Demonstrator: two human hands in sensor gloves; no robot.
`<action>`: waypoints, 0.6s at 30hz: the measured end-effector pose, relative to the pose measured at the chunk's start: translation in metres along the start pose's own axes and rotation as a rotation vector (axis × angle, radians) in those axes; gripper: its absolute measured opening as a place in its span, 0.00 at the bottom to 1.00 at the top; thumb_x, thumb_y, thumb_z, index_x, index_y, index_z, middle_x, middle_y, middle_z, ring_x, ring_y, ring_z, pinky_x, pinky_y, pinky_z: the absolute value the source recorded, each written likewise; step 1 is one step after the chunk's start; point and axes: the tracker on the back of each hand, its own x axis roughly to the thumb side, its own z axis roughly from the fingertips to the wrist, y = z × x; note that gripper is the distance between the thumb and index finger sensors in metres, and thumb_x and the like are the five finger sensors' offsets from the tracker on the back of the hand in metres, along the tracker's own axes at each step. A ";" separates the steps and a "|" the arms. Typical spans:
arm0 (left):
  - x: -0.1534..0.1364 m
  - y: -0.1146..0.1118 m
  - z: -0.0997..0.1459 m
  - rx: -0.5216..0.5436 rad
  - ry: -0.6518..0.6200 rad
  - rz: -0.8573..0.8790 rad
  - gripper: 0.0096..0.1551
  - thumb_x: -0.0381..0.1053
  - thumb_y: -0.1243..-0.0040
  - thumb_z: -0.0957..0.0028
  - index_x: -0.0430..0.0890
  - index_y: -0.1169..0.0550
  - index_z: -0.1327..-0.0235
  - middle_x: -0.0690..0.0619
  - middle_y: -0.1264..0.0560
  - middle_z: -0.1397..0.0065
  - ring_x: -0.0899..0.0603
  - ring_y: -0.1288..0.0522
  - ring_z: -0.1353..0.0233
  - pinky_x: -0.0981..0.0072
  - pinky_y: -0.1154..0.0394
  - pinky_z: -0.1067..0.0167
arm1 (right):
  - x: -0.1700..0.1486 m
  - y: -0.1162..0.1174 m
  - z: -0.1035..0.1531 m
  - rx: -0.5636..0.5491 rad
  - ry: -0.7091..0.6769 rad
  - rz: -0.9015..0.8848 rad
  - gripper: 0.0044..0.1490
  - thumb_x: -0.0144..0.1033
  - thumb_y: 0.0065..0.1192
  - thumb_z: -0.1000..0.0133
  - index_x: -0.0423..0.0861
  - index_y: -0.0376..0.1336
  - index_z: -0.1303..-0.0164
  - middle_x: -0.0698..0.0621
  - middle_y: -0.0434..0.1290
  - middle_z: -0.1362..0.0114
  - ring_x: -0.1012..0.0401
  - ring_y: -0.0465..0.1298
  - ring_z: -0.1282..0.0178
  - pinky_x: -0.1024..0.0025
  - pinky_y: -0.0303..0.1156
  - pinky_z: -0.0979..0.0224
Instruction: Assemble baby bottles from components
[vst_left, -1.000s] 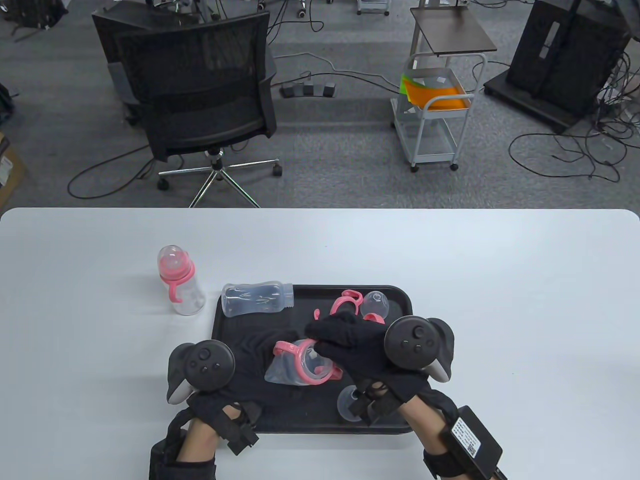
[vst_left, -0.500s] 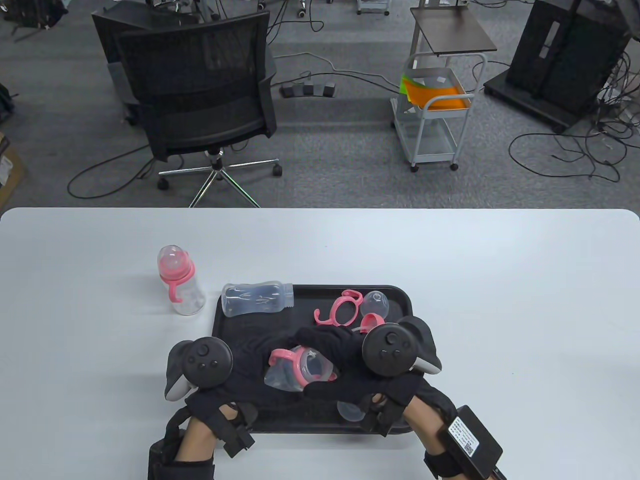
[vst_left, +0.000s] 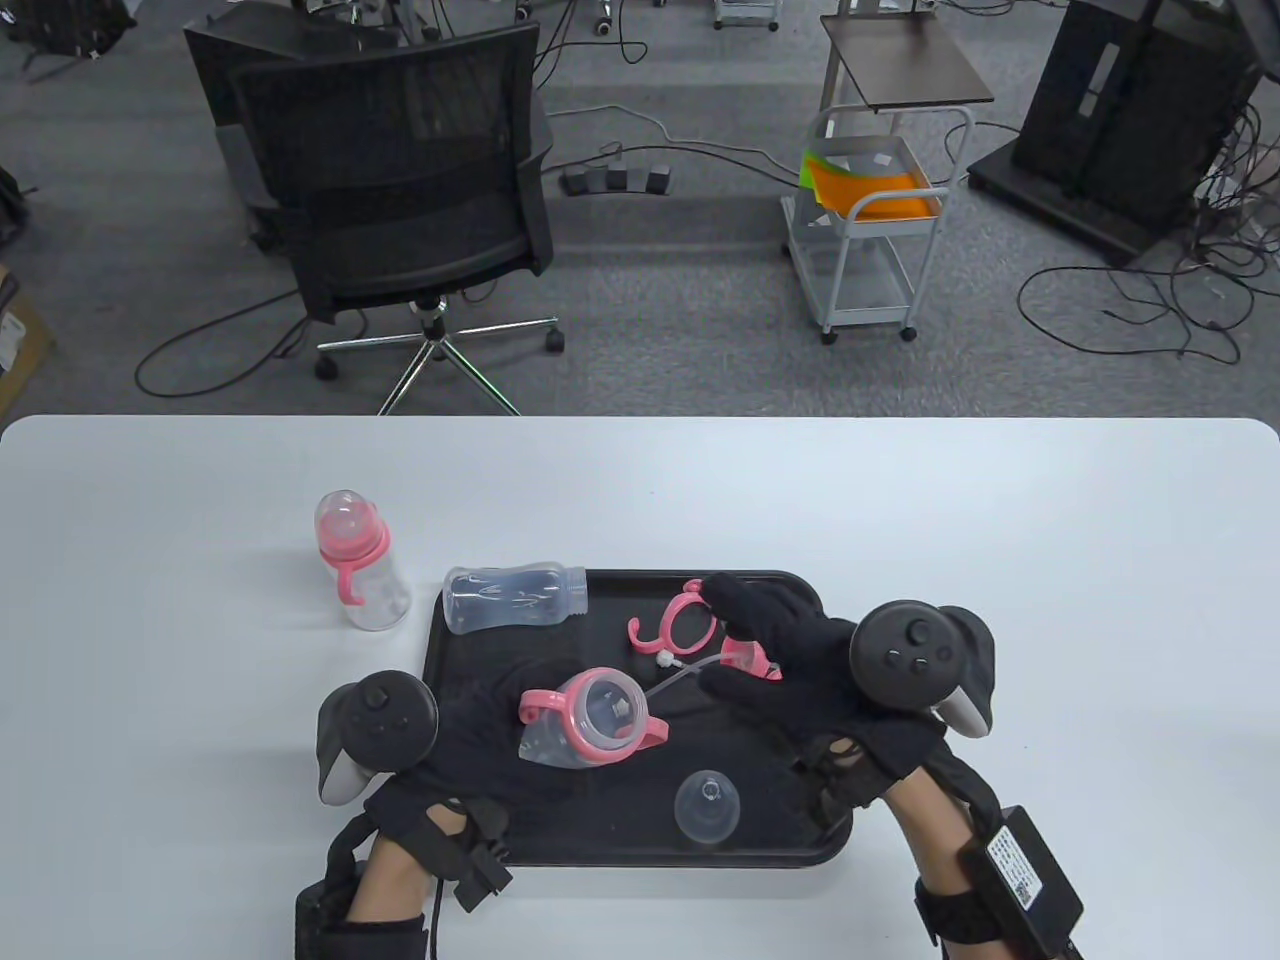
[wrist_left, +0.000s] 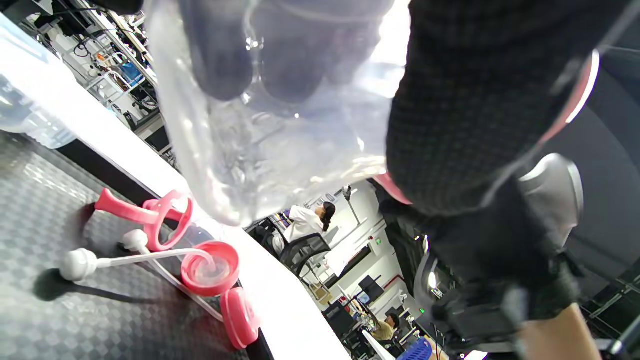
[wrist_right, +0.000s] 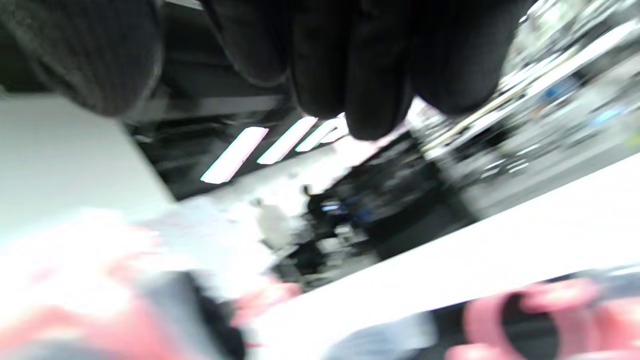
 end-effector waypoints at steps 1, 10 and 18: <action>0.000 0.001 0.000 0.004 -0.001 0.003 0.62 0.68 0.09 0.68 0.55 0.32 0.23 0.54 0.30 0.22 0.36 0.28 0.22 0.22 0.44 0.26 | -0.009 0.002 0.001 -0.008 0.047 0.067 0.47 0.58 0.70 0.55 0.45 0.65 0.28 0.43 0.75 0.32 0.46 0.81 0.39 0.53 0.81 0.43; -0.001 0.002 0.001 0.015 0.012 0.010 0.62 0.68 0.10 0.67 0.55 0.33 0.22 0.53 0.31 0.22 0.36 0.28 0.22 0.22 0.44 0.26 | -0.075 0.063 0.004 0.199 0.288 0.463 0.44 0.52 0.75 0.56 0.46 0.67 0.30 0.41 0.75 0.33 0.52 0.85 0.48 0.58 0.84 0.51; -0.001 0.003 0.002 0.018 0.018 0.016 0.62 0.68 0.10 0.67 0.55 0.33 0.22 0.53 0.31 0.22 0.36 0.28 0.22 0.22 0.45 0.26 | -0.085 0.087 0.001 0.264 0.338 0.551 0.41 0.45 0.78 0.58 0.44 0.70 0.34 0.41 0.79 0.36 0.56 0.87 0.55 0.62 0.85 0.57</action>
